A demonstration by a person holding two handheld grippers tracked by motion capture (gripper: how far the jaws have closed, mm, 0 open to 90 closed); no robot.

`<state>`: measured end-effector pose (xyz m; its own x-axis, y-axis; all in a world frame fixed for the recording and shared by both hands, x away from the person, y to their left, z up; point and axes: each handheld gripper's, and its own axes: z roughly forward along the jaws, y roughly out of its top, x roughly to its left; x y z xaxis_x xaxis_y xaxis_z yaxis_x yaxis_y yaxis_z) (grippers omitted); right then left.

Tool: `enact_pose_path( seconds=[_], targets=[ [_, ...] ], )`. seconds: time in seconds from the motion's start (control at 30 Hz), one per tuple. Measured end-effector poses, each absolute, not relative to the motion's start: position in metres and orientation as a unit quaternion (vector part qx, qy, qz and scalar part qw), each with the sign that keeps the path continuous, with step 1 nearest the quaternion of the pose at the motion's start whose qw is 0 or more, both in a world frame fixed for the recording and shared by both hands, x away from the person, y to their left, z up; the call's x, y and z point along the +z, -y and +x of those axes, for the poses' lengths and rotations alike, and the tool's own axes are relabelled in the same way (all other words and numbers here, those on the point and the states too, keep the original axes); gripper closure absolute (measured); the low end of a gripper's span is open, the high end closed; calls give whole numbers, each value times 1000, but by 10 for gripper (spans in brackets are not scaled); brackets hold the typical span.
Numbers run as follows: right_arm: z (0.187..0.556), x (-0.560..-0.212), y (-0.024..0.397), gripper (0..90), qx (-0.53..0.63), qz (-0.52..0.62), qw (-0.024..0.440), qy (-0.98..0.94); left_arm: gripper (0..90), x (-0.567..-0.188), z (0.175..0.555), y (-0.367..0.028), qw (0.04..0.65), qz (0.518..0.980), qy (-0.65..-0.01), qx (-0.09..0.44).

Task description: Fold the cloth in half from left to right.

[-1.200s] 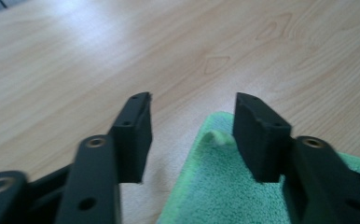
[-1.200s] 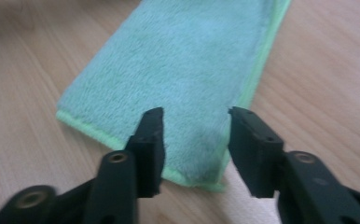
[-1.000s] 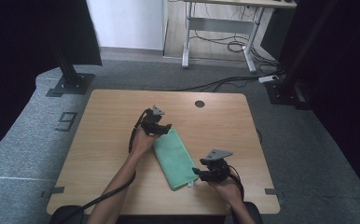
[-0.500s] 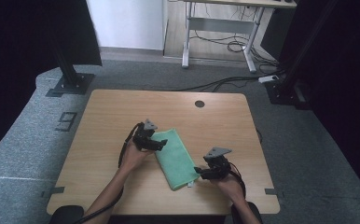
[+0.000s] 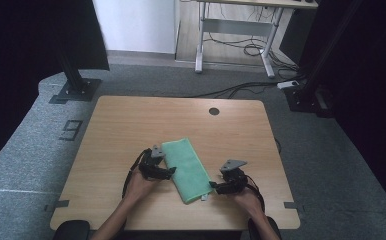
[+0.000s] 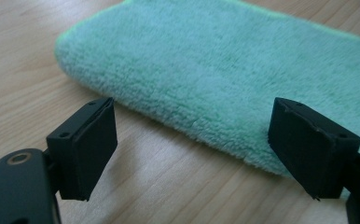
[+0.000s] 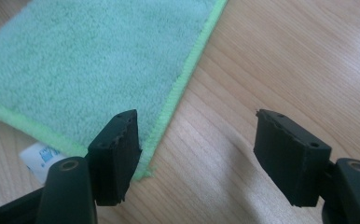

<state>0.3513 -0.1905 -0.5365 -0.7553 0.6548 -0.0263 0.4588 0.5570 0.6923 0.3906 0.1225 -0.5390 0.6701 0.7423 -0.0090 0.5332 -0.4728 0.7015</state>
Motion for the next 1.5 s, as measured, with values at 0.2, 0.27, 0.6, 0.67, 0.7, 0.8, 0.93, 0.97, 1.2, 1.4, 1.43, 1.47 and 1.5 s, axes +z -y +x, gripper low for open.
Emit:
enact_pose_path(
  seconds=[0.2,0.27,0.6,0.67,0.7,0.8,0.93,0.97,1.2,1.4,1.43,1.47,1.5],
  targets=[
    [351,-542,188,283,342,313,139,-875,140,-548,395,-125,345,845,-384,142],
    [350,-542,187,283,344,310,137,-876,137,-548,397,-126,343,845,-384,143],
    [343,-544,171,274,350,297,134,-878,90,-548,413,-136,338,844,-390,147],
    [342,-544,167,269,351,294,134,-879,81,-549,416,-137,338,844,-390,145],
    [342,-544,166,267,350,293,134,-879,77,-549,416,-137,338,844,-390,145],
    [341,-544,161,257,350,290,134,-880,50,-548,424,-139,332,847,-390,142],
    [341,-544,157,250,350,289,135,-881,28,-548,431,-139,328,848,-391,141],
    [341,-544,156,247,351,288,136,-881,28,-548,433,-139,326,849,-392,141],
    [343,-544,145,226,347,284,139,-883,0,-549,450,-137,321,848,-396,143],
    [347,-544,140,208,344,283,137,-885,0,-548,457,-137,318,850,-396,141],
    [349,-544,139,202,343,284,134,-885,0,-548,457,-136,317,850,-396,140],
    [349,-544,139,201,344,285,134,-885,0,-548,457,-136,318,849,-397,140],
    [349,-544,140,202,345,286,133,-884,0,-548,457,-136,317,850,-397,141]
  ],
)
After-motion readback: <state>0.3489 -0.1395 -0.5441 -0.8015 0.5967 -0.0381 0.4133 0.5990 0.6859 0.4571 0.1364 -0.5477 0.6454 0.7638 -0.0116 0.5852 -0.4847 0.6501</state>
